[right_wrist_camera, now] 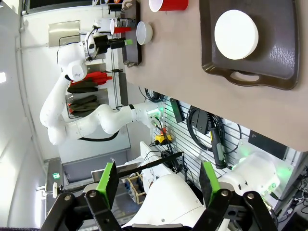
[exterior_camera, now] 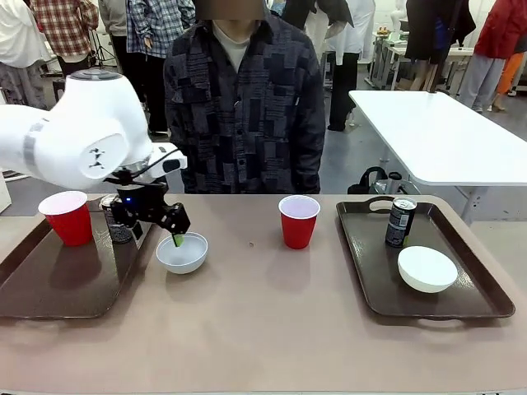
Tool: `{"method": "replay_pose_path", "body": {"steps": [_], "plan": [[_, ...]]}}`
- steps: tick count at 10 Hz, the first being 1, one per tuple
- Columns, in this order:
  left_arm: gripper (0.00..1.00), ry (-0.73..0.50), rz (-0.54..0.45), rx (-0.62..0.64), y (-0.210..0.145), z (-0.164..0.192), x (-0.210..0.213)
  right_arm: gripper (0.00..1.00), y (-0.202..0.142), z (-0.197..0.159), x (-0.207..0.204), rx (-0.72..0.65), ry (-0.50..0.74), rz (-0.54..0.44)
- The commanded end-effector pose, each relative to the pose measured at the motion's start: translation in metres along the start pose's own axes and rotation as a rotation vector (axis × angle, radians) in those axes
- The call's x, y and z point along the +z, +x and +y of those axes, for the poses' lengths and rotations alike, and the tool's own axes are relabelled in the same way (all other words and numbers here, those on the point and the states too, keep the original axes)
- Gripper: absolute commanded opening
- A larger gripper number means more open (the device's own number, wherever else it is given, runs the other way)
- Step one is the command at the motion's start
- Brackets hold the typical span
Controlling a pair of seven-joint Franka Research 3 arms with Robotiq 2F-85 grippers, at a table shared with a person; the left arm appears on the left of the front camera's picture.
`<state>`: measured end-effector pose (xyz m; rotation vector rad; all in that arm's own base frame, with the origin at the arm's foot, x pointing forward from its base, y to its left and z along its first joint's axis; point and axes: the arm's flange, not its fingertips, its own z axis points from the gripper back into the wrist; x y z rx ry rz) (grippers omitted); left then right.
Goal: Prepare tableware on both trays.
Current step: Pick up a Picnic Bowl from the table and place it on a Handle tray.
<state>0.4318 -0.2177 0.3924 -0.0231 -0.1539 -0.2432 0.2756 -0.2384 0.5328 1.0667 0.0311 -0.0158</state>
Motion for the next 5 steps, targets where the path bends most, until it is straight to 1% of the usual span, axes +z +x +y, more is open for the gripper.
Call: {"method": "replay_pose_path", "body": {"steps": [1, 2, 4, 5], "plan": [[1.0, 0.059, -0.015, 0.086, 0.024, -0.005, -0.015, 0.89, -0.002, 0.001, -0.001, -0.001, 0.006, -0.001], [1.0, 0.069, 0.0, 0.118, 0.033, -0.003, -0.027, 0.89, -0.002, 0.001, -0.001, -0.001, 0.006, -0.001], [1.0, 0.072, 0.015, 0.151, 0.039, 0.003, -0.037, 0.89, -0.002, 0.001, -0.001, -0.001, 0.006, -0.001], [1.0, 0.04, 0.039, 0.149, 0.036, 0.006, -0.041, 0.89, -0.002, 0.001, -0.001, -0.001, 0.006, -0.001]]}}
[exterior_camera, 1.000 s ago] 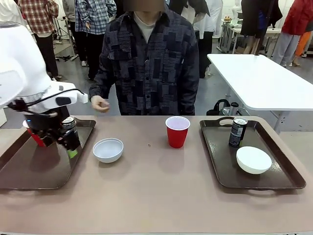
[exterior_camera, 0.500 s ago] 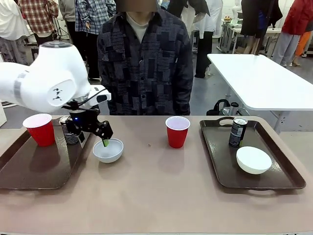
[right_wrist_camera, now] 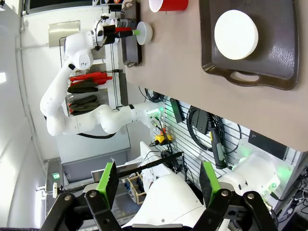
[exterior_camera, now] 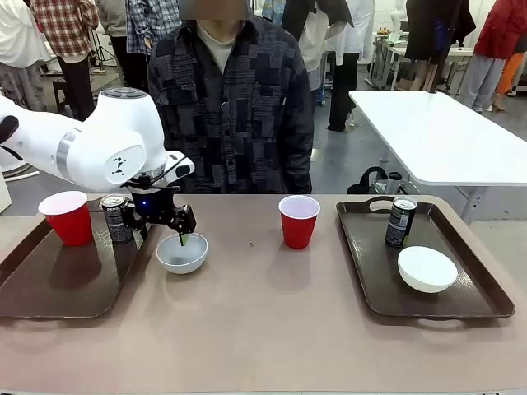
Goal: Prepare tableware on both trays.
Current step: Pick up a Picnic Bowl from the table and place it on a Handle tray.
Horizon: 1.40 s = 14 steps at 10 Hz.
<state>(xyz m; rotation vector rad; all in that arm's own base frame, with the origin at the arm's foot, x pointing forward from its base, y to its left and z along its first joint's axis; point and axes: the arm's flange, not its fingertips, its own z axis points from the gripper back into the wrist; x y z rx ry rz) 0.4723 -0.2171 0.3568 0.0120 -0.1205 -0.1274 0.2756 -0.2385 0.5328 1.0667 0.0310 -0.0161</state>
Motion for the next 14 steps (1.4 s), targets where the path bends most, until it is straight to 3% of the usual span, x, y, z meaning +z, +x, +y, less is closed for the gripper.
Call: {"method": "replay_pose_path", "body": {"steps": [1, 3, 4, 5, 6, 7, 8, 14], "plan": [[1.0, -0.006, 0.022, 0.044, 0.0, 0.0, -0.004, 0.89, -0.001, 0.001, -0.001, -0.001, 0.006, -0.001], [1.0, -0.012, 0.034, 0.045, -0.006, 0.004, -0.011, 0.89, -0.001, 0.001, -0.001, -0.001, 0.006, -0.001], [0.4, -0.024, 0.049, 0.045, -0.007, 0.006, -0.014, 0.89, -0.001, 0.001, -0.001, -0.001, 0.006, -0.001], [0.4, -0.027, 0.062, 0.053, -0.006, 0.006, -0.015, 0.89, -0.001, 0.001, -0.001, -0.001, 0.006, -0.001], [0.0, -0.027, 0.067, 0.052, -0.008, 0.006, -0.015, 0.89, -0.001, 0.001, -0.001, -0.001, 0.006, -0.001], [0.38, -0.028, 0.069, 0.05, -0.008, 0.007, -0.015, 0.89, -0.001, 0.001, -0.001, -0.001, 0.006, -0.001], [0.0, -0.026, 0.069, 0.049, -0.008, 0.008, -0.015, 0.89, -0.001, 0.001, -0.001, -0.001, 0.006, -0.001], [0.0, -0.039, 0.067, 0.067, -0.007, 0.009, -0.011, 0.89, -0.001, 0.001, -0.001, -0.001, 0.006, -0.001]]}}
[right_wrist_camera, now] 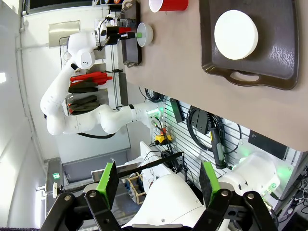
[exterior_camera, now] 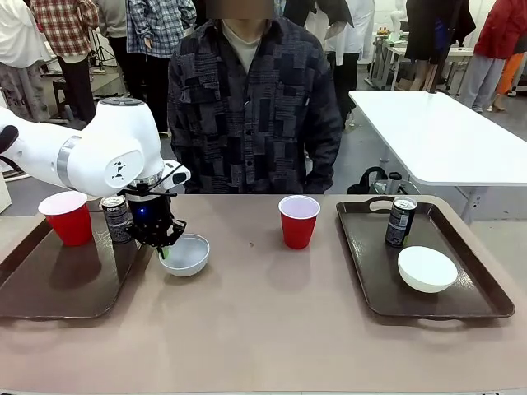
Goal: Prepare tableware on both trays.
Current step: Pick up a Picnic Bowl from the table and place it on a Handle tray.
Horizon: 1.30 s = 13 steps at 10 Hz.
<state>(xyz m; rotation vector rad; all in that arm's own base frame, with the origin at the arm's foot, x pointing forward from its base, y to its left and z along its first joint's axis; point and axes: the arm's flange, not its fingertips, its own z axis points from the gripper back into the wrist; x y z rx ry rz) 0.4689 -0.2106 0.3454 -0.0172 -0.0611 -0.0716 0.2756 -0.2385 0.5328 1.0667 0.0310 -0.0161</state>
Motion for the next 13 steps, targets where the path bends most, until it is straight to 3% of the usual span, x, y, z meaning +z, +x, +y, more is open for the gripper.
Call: {"method": "replay_pose_path", "body": {"steps": [1, 3, 5, 7, 9, 13], "plan": [[0.0, -0.019, 0.011, 0.007, -0.002, 0.005, 0.006, 0.89, -0.001, 0.001, -0.001, -0.001, 0.006, 0.0], [0.0, -0.097, 0.049, -0.019, -0.019, 0.015, 0.044, 0.89, -0.001, 0.001, -0.001, -0.001, 0.006, 0.0], [0.0, -0.181, -0.001, -0.05, -0.051, 0.038, 0.109, 0.89, -0.001, 0.001, -0.001, -0.001, 0.006, 0.0], [0.0, -0.164, -0.044, -0.091, -0.085, 0.068, 0.153, 0.89, -0.001, 0.001, -0.001, -0.001, 0.006, 0.0], [0.0, -0.125, -0.067, -0.087, -0.098, 0.105, 0.156, 0.89, -0.001, 0.001, -0.001, -0.001, 0.006, 0.0], [0.0, -0.101, -0.101, -0.111, -0.09, 0.176, 0.139, 0.89, -0.001, 0.001, -0.001, -0.001, 0.006, 0.0]]}}
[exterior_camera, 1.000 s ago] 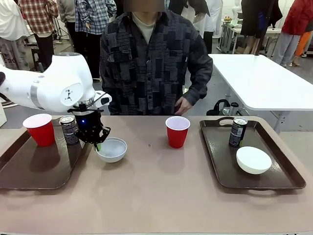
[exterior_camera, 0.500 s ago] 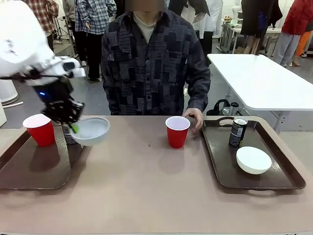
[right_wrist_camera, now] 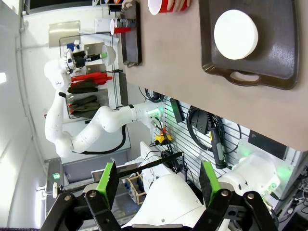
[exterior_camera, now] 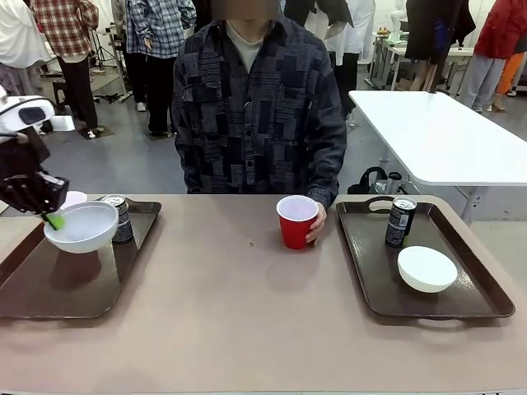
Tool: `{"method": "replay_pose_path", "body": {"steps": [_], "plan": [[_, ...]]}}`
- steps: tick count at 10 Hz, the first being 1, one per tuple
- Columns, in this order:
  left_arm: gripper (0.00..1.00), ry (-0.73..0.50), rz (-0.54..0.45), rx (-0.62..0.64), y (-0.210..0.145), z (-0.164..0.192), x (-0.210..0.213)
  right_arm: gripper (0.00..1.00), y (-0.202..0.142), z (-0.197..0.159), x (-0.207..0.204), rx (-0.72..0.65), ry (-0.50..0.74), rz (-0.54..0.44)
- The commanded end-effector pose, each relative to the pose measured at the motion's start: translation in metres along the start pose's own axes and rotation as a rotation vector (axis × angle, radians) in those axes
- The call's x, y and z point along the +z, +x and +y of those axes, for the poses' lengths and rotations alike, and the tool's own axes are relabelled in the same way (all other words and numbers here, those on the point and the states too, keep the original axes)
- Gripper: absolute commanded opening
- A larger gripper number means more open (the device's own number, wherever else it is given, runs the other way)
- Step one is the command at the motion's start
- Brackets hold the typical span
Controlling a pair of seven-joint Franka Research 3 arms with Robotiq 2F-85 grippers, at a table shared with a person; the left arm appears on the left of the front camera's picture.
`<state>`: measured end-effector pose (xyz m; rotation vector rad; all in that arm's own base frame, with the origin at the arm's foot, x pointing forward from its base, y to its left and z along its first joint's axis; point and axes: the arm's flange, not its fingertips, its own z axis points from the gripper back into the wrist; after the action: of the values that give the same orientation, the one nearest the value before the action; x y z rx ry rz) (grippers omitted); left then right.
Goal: Prepare tableware on both trays.
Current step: Pick up a Picnic Bowl from the table and place it on a Handle tray.
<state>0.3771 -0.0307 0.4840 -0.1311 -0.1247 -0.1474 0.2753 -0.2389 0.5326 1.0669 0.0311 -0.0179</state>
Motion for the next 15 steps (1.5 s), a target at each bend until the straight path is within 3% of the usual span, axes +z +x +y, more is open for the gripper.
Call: {"method": "replay_pose_path", "body": {"steps": [1, 6, 15], "plan": [[0.0, 0.022, -0.041, -0.054, 0.008, 0.017, -0.018, 0.89, -0.001, 0.001, -0.001, 0.001, 0.006, 0.0], [0.0, 0.082, 0.036, -0.008, 0.011, 0.044, -0.095, 0.89, -0.001, 0.001, -0.001, 0.001, 0.006, 0.0], [0.0, 0.112, 0.064, 0.034, 0.008, 0.05, -0.13, 0.89, -0.001, 0.001, -0.001, 0.001, 0.006, 0.0]]}}
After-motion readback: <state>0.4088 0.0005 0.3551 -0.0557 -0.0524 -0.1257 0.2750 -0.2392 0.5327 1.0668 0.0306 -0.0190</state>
